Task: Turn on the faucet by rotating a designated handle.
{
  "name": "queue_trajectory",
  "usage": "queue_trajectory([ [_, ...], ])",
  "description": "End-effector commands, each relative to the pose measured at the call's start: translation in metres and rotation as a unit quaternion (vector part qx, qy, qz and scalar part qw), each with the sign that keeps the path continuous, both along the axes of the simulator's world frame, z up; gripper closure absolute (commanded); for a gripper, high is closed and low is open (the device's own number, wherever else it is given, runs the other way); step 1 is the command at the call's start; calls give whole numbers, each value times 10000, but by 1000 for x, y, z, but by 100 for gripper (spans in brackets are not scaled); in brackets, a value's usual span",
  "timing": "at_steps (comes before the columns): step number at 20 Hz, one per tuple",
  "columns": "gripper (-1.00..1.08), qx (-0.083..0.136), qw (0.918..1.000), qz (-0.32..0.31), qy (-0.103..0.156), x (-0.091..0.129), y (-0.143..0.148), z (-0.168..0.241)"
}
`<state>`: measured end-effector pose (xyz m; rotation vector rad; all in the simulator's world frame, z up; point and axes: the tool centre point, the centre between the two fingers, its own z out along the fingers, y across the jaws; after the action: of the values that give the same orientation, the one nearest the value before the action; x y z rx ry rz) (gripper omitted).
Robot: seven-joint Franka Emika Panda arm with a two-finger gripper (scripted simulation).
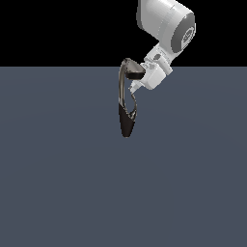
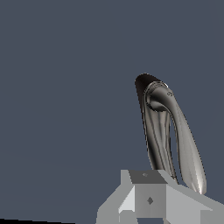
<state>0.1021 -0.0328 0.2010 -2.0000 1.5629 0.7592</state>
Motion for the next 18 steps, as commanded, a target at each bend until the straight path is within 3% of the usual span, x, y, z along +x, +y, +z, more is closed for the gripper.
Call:
queue_trajectory([
  [1,108,52,9999,-128,91,4,-1,-10],
  [12,108,106,9994,-261,198,7,-2,-23],
  [18,108,106,9994,-261,198,-6,-2,-20],
])
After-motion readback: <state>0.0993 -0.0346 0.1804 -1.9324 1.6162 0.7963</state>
